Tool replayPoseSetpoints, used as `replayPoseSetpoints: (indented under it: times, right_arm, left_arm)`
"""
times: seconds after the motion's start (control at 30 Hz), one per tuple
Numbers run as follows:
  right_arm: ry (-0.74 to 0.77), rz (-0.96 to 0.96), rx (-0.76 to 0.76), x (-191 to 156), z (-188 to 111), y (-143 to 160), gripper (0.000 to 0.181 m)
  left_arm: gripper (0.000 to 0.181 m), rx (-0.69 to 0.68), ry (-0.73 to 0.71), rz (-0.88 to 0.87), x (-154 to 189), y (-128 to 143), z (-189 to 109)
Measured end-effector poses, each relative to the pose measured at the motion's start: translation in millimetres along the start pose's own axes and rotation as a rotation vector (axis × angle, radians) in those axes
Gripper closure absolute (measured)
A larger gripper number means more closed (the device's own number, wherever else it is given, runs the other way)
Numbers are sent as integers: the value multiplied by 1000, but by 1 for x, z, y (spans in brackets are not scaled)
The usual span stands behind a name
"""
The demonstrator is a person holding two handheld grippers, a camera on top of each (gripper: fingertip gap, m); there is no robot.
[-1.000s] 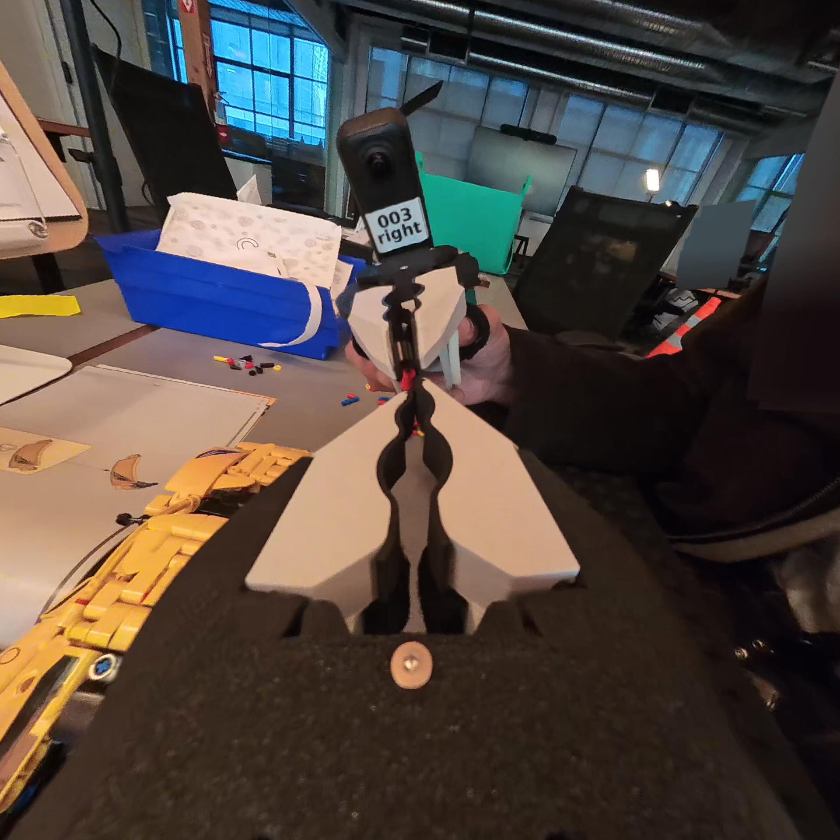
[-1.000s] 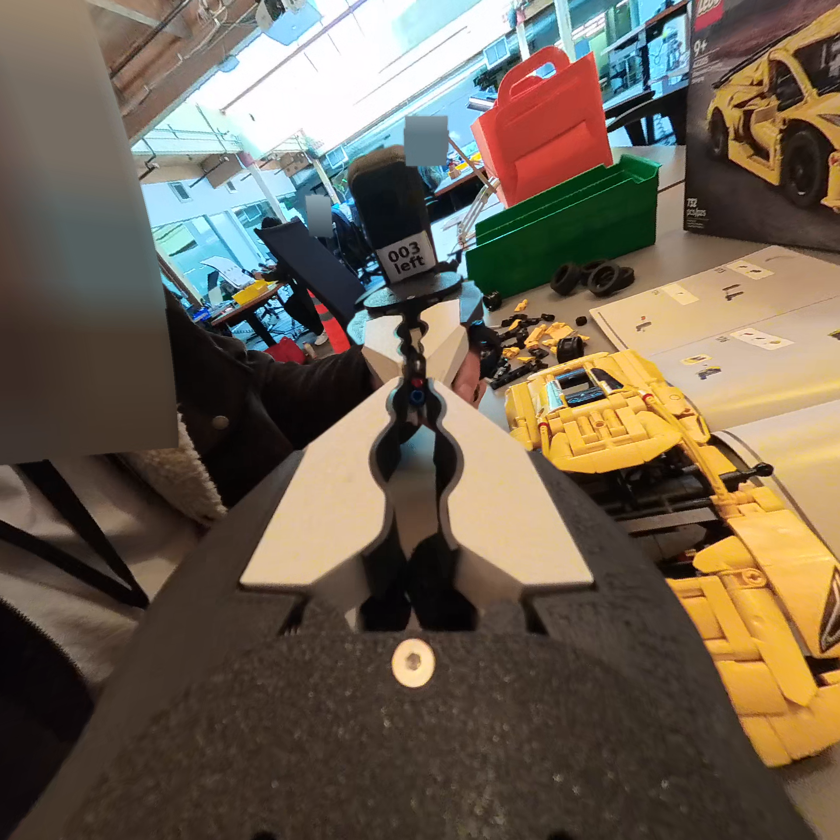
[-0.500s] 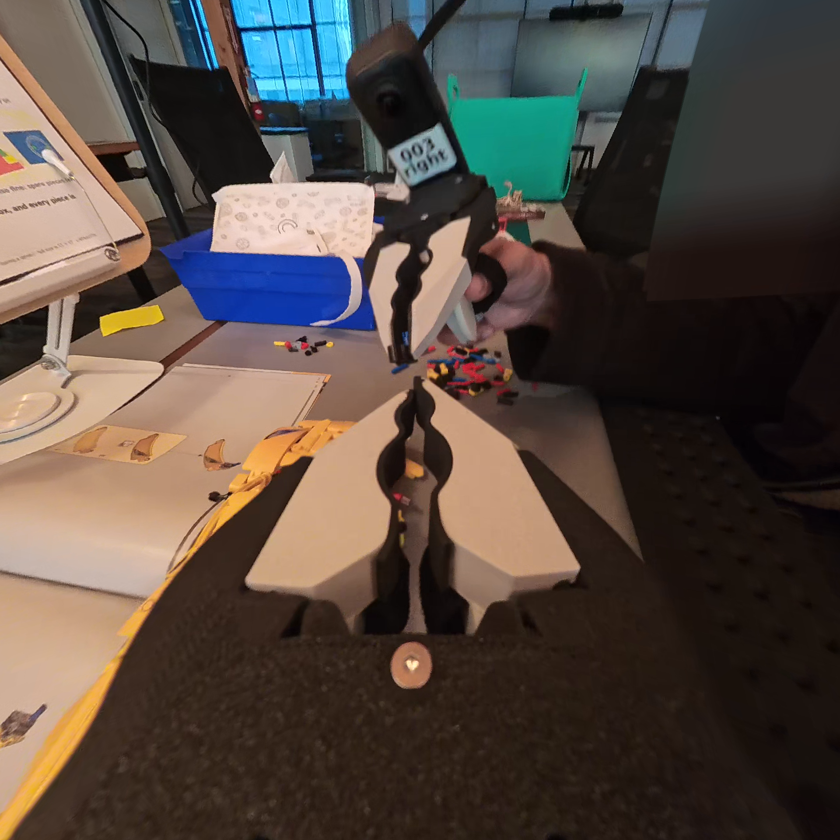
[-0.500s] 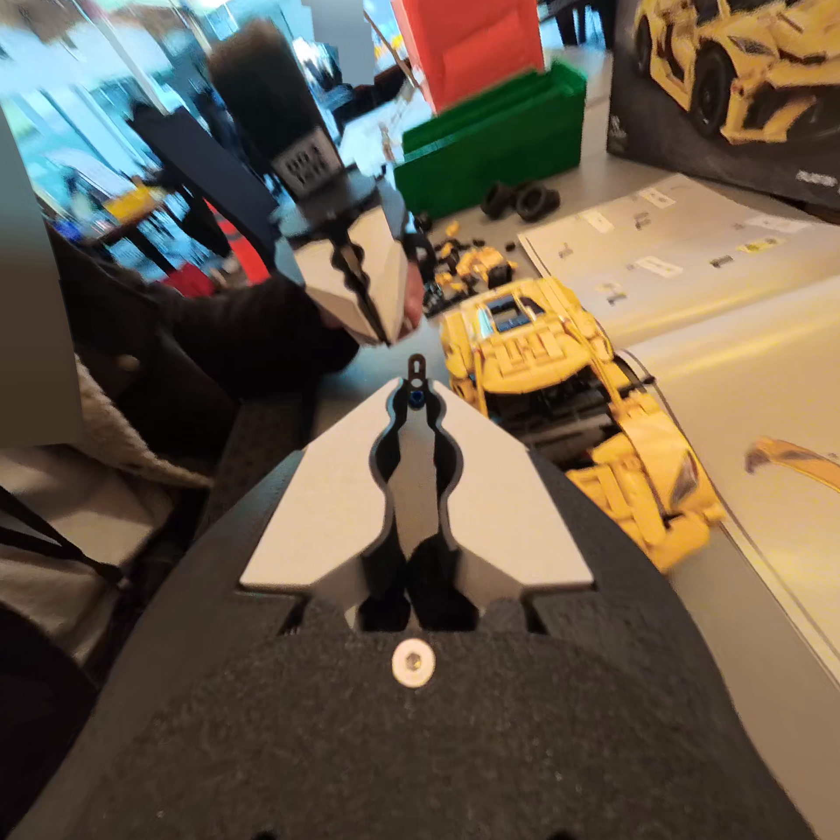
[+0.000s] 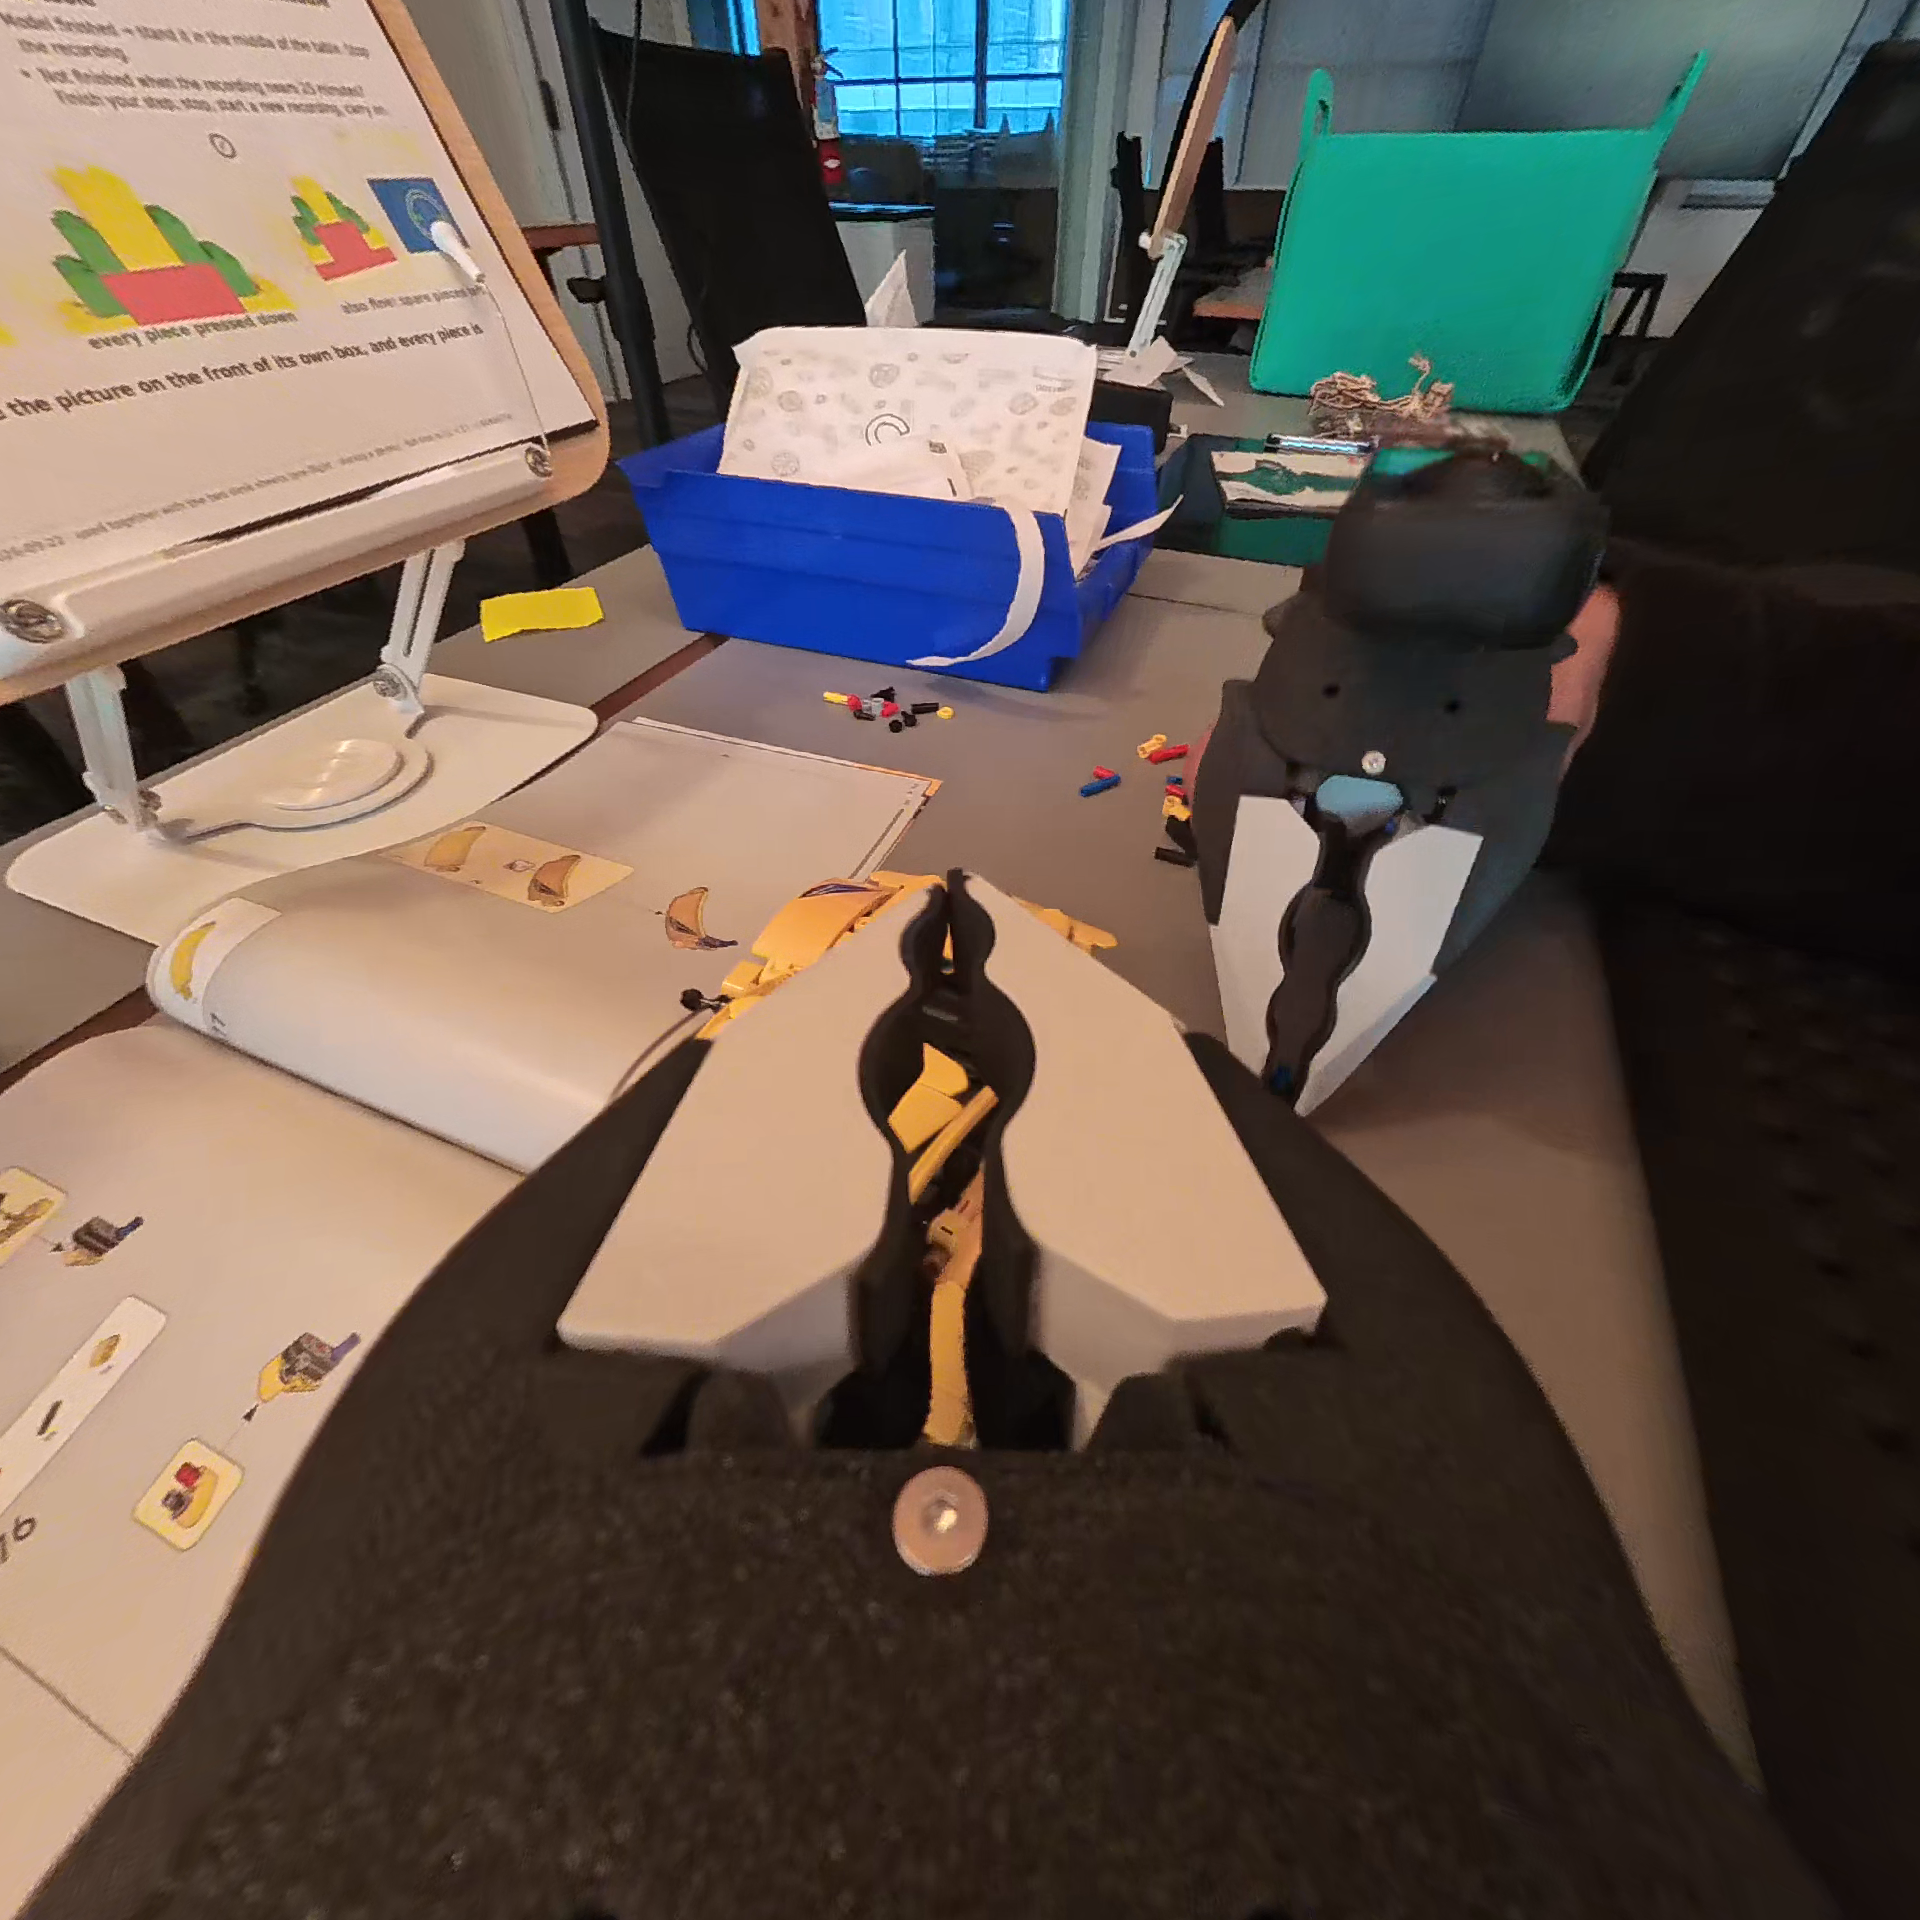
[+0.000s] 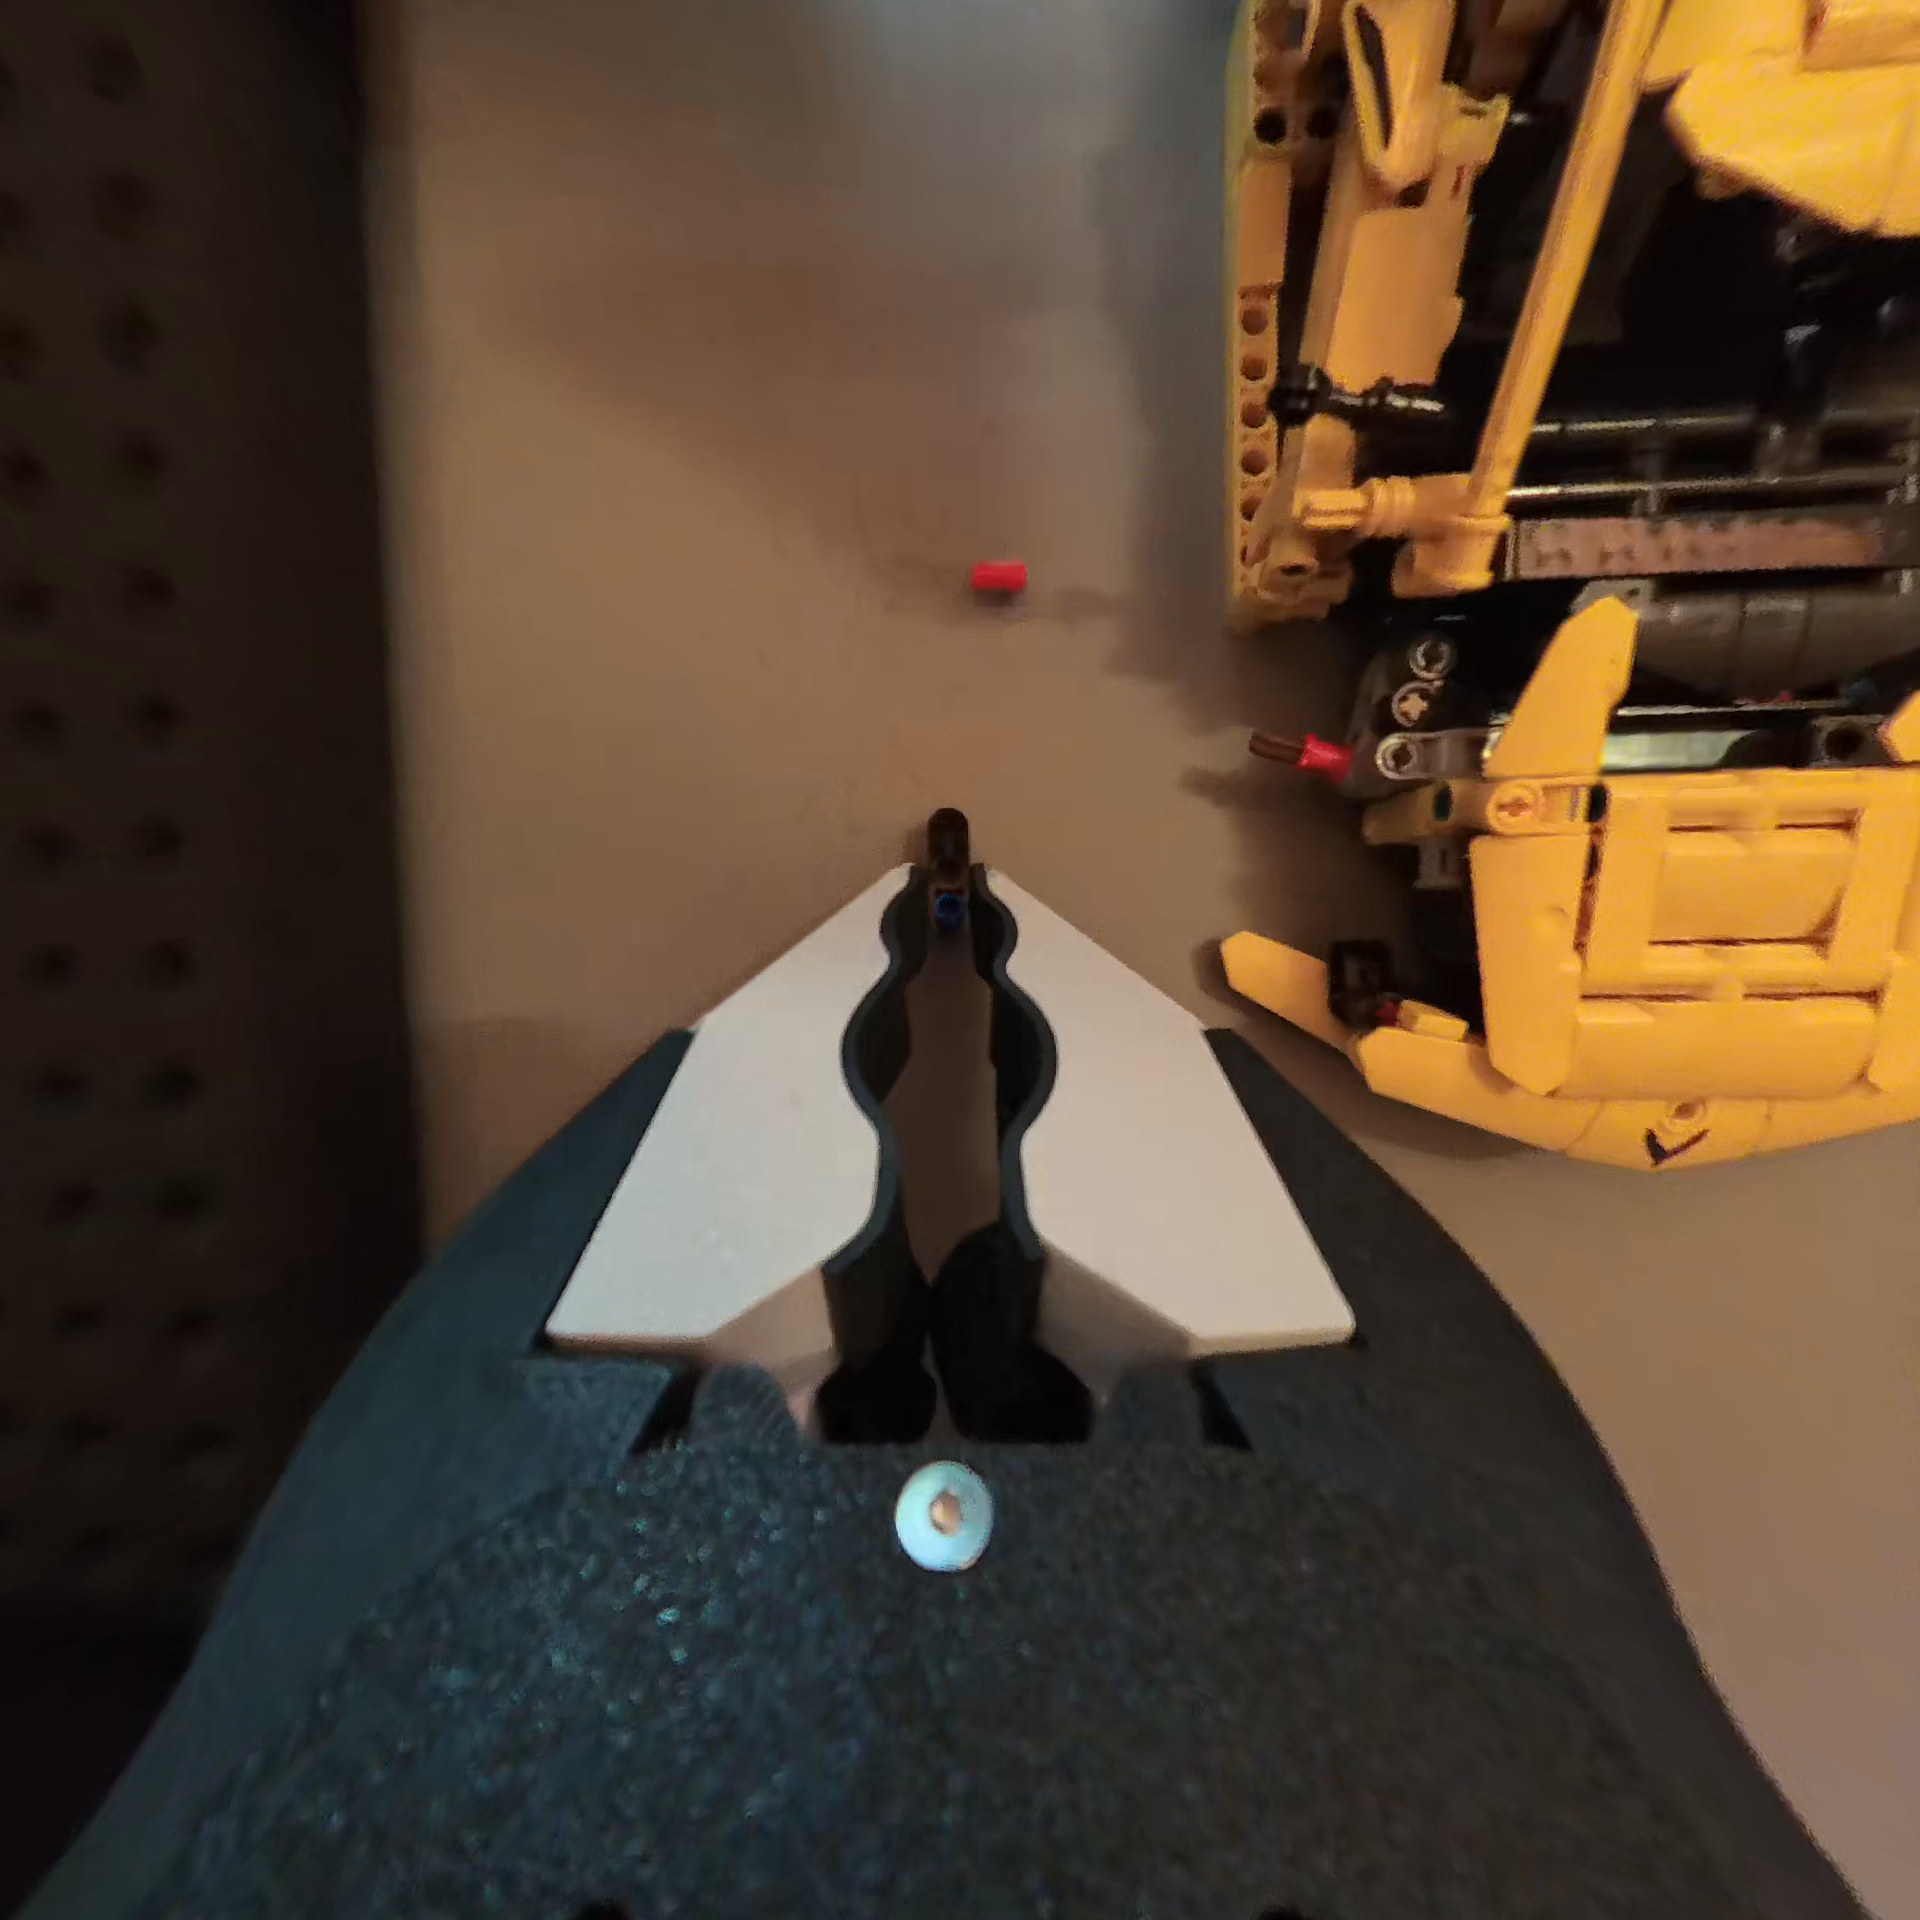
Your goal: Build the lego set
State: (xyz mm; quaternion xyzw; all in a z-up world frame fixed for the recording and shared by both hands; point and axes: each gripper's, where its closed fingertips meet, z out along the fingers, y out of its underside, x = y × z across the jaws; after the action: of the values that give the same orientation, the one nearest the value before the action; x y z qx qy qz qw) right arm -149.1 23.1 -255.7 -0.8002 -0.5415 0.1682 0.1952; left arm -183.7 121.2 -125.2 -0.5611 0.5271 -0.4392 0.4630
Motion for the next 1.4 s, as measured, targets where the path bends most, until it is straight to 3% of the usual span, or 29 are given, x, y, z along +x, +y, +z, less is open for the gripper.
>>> replayPoseSetpoints:
  times: [0.17, 0.23, 0.4, 0.5, 0.67, 0.77, 0.83, 0.97, 1.07, 1.13, 1.23, 1.4]
  right_arm:
    - [-5, 12, -3, 1, 3, 0, 174]
    - [10, 7, 21, 3, 0, -4, 164]
    - [53, -9, 215, 6, -6, -48, 162]
    - [103, -59, 166, 8, 11, -49, 162]
    - [61, -39, 132, 6, 29, -47, 165]
    - [75, -54, 153, 8, 29, -49, 172]
    - [78, -63, 160, 8, 30, -50, 173]
    - [126, -115, 209, 11, 14, -57, 173]
    - [286, -261, 376, 12, -21, -84, 173]
    - [418, -366, 392, 13, -33, -93, 173]
    - [581, -481, 389, 17, -45, -101, 174]
    - [582, -498, 429, 13, -49, -105, 174]
  left_arm:
    - [181, 34, -17, -35, -5, -5, -3]
    - [181, 50, -27, -59, -10, -8, -5]
    - [181, 120, -13, -124, -14, -21, -14]
    - [181, 167, 24, -181, -14, -27, -18]
    - [180, 190, 128, -282, -4, -32, -21]
    - [154, 101, 288, -361, 17, -24, -20]
    - [148, 58, 373, -404, 29, -20, -22]
    - [148, -78, 424, -419, 41, 2, -22]
    - [150, -221, 455, -460, 51, 26, -18]
    - [150, -278, 475, -494, 56, 36, -13]
    - [153, -323, 490, -531, 58, 45, -11]
    - [162, -279, 511, -547, 59, 38, -10]
